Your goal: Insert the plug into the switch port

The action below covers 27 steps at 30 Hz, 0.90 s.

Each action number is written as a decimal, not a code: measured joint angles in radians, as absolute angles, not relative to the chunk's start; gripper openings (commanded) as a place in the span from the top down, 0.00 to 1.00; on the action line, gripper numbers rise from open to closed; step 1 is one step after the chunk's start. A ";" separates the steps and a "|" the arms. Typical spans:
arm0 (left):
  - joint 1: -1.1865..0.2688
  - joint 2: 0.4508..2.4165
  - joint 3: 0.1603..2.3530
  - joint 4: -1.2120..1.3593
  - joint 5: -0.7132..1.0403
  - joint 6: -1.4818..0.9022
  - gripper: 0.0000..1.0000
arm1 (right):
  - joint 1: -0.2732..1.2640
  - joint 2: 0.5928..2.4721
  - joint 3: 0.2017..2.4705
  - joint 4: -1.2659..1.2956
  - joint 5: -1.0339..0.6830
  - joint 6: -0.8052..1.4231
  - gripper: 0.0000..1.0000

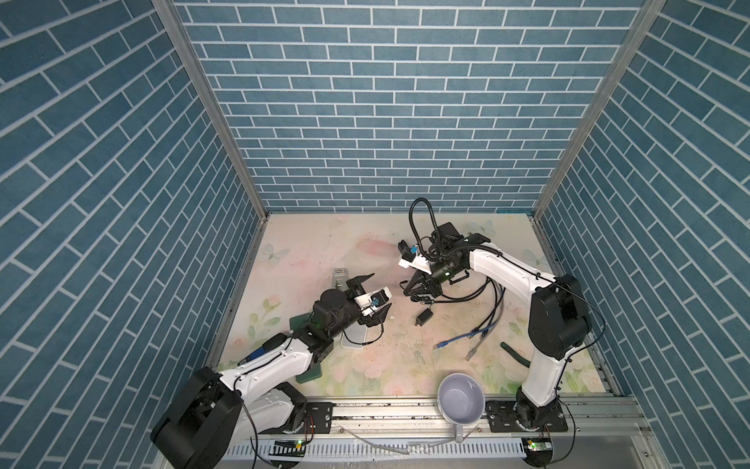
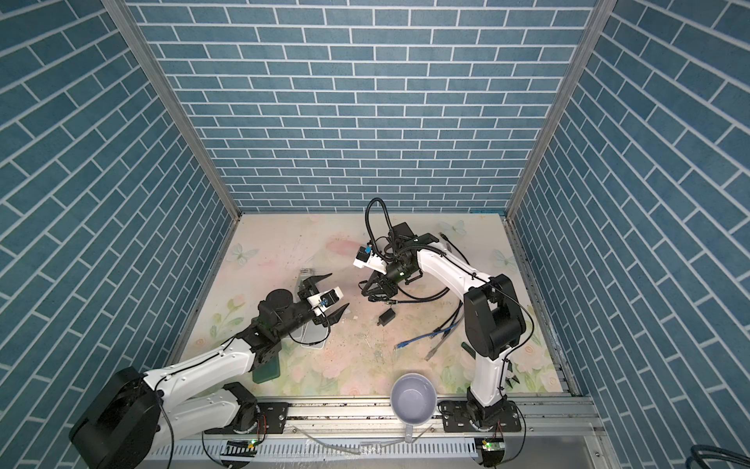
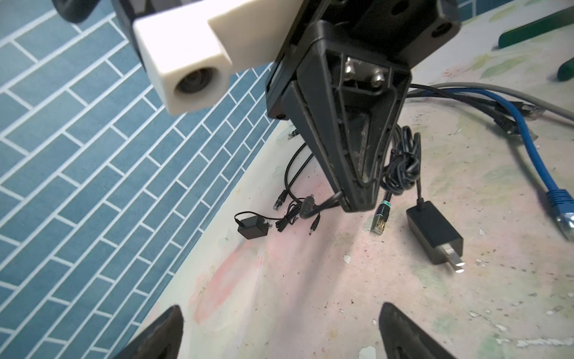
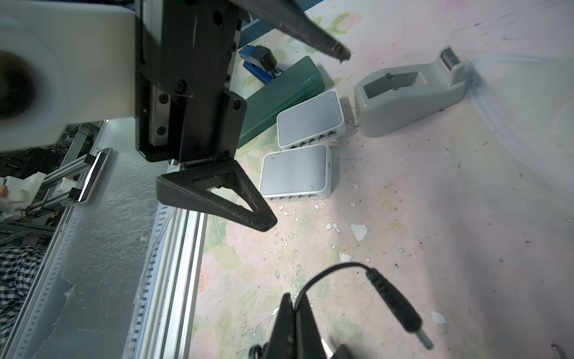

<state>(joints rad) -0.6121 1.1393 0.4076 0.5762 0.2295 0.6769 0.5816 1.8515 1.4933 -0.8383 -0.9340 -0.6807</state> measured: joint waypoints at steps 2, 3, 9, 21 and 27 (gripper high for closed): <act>-0.614 1.163 0.429 0.572 0.249 0.704 0.02 | 0.581 1.852 1.493 -0.850 -0.941 -0.683 1.00; -0.614 1.174 0.439 0.570 0.262 0.716 0.07 | 0.582 1.852 1.493 -0.855 -0.945 -0.686 1.00; -0.619 1.234 0.504 0.521 0.350 0.786 0.41 | 0.582 1.852 1.493 -0.885 -0.964 -0.697 1.00; -0.622 1.320 0.566 0.484 0.476 0.825 0.59 | 0.582 1.852 1.494 -0.906 -0.985 -0.708 1.00; -0.622 1.341 0.568 0.495 0.500 0.822 0.63 | 0.582 1.852 1.494 -0.908 -0.986 -0.708 1.00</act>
<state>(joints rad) -0.6224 1.3415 0.5682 0.4950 0.5003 0.8223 0.5816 1.8523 1.4940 -0.9081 -0.9859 -0.7082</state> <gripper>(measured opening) 0.385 0.044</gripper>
